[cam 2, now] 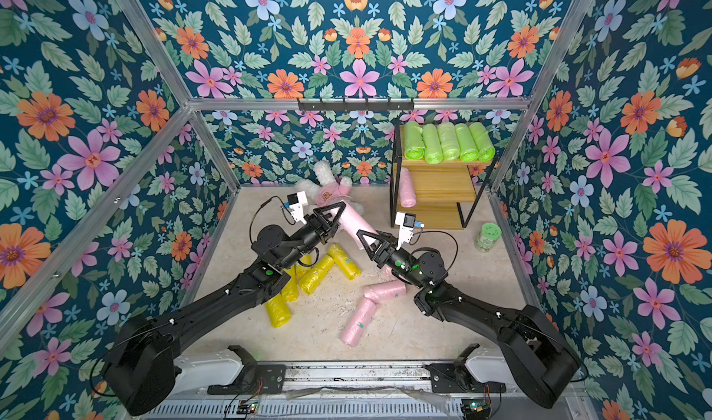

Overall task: Sort the rolls of trash bags by color and place them on the shelf
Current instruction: Pick up the roll of trash bags from the center of the board, then place the roll of trash bags on the shelf.

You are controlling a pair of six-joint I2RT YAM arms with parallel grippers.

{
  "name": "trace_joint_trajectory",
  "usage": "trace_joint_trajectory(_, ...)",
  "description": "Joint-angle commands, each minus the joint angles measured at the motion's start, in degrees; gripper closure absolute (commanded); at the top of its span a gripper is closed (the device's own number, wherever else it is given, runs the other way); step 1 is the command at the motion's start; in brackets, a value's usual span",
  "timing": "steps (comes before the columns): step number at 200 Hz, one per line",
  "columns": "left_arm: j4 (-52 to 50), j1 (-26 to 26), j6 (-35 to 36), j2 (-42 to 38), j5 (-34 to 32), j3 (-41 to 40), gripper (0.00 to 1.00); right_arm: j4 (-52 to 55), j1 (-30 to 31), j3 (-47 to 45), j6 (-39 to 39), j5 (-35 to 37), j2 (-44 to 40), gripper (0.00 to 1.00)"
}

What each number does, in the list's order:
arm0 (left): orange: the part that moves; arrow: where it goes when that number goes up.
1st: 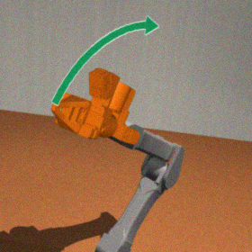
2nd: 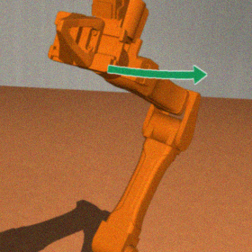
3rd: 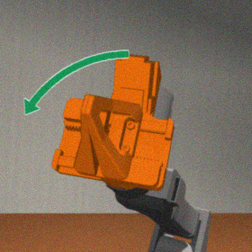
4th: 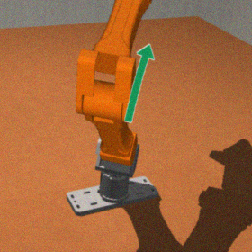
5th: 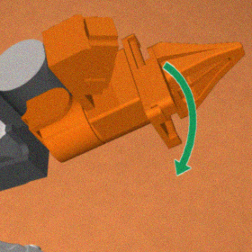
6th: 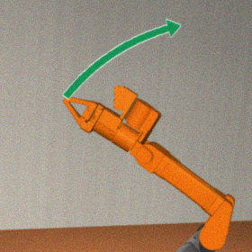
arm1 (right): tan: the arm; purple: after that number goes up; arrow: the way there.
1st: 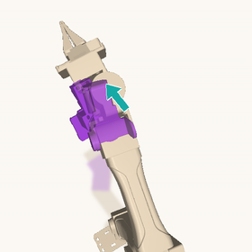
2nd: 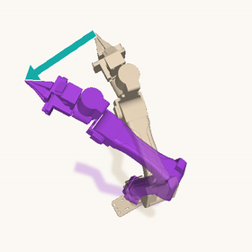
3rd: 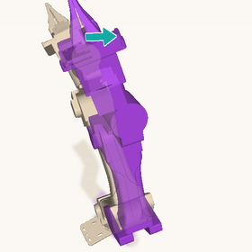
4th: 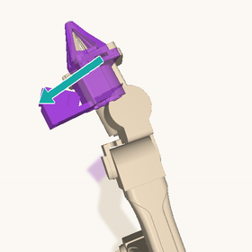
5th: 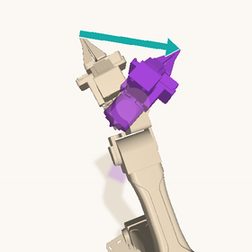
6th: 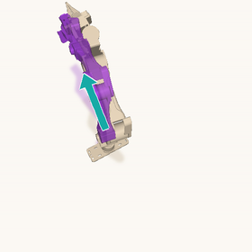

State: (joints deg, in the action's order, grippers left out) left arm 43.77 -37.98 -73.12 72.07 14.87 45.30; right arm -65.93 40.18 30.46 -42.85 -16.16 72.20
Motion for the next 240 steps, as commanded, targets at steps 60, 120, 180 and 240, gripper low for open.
trace_joint_trajectory(60,-15.3,0.9,16.8,-2.8,-1.1,1.6,0.22,19.3,-12.4,-2.4,6.3,0.0,-10.9,0.62)
trace_joint_trajectory(120,-25.7,1.8,32.1,-3.3,-2.8,3.1,0.22,28.4,-29.7,-4.8,5.1,1.9,-16.9,0.62)
trace_joint_trajectory(180,-27.9,1.9,36.6,-3.9,-4.9,3.7,0.23,23.2,-32.6,1.6,4.0,9.4,-7.0,0.62)
trace_joint_trajectory(240,-27.4,1.9,36.3,-3.8,-4.4,3.2,0.23,20.9,-32.7,12.2,2.9,11.6,6.9,0.62)
